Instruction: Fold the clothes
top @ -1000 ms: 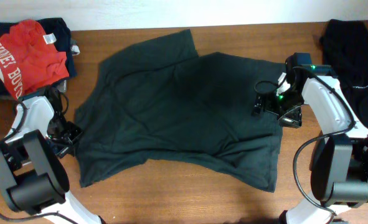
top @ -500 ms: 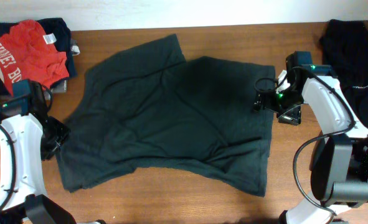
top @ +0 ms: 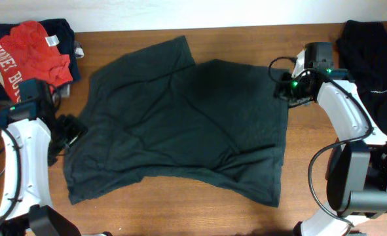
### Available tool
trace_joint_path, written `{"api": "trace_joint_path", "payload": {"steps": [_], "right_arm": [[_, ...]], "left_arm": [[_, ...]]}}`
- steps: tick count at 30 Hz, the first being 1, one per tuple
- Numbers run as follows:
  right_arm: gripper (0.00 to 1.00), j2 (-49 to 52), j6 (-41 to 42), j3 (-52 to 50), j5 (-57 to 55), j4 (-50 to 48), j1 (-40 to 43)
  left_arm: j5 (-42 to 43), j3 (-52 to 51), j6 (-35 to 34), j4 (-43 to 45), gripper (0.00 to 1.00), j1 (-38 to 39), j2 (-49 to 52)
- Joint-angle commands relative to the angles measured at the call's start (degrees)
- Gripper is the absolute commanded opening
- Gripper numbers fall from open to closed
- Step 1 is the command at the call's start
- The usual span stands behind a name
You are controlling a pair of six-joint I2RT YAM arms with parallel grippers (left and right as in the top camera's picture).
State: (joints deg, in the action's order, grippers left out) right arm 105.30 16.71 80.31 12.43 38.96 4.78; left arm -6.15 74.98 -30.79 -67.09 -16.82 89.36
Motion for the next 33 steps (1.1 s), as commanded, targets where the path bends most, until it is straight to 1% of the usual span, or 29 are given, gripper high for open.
{"api": "trace_joint_path", "payload": {"steps": [1,5,9,10,13,19,20,23,29,33], "right_arm": [[0.04,2.95,2.03,-0.07,-7.34,-3.85,-0.24],[0.03,10.16,2.05,0.00,-8.26,-11.06,-0.20],[0.04,12.26,2.05,0.00,-8.63,-17.14,-0.20],[0.04,12.55,2.23,0.00,-8.68,-18.56,-0.20],[0.04,13.84,2.23,0.02,-9.27,-21.97,-0.20],[0.04,15.87,2.23,0.17,-9.31,-22.27,-0.22],[0.04,16.04,2.23,0.17,-9.33,-22.05,-0.20],[0.04,16.98,2.23,0.17,-9.53,-21.88,-0.22],[0.04,17.51,2.25,0.17,-9.53,-21.90,-0.22],[0.04,18.82,4.85,0.17,-10.64,-22.08,-0.22]], "left_arm": [[2.40,0.00,2.16,2.12,0.87,2.12,-0.57],[3.06,0.00,2.16,2.23,0.87,5.40,-0.57],[3.02,0.00,2.16,2.21,0.87,5.81,-0.57],[3.04,0.00,2.16,2.19,0.91,5.81,-0.57],[3.04,0.00,2.16,1.95,0.92,5.97,-0.57],[2.99,0.00,2.16,2.21,0.93,5.97,-0.57],[2.99,0.00,2.16,2.27,0.95,5.97,-0.57],[3.02,0.00,2.16,2.62,0.95,5.97,-0.57],[2.97,0.00,2.16,2.86,0.96,5.97,-0.57],[2.99,0.00,2.16,3.48,0.96,5.97,-0.57]]}}
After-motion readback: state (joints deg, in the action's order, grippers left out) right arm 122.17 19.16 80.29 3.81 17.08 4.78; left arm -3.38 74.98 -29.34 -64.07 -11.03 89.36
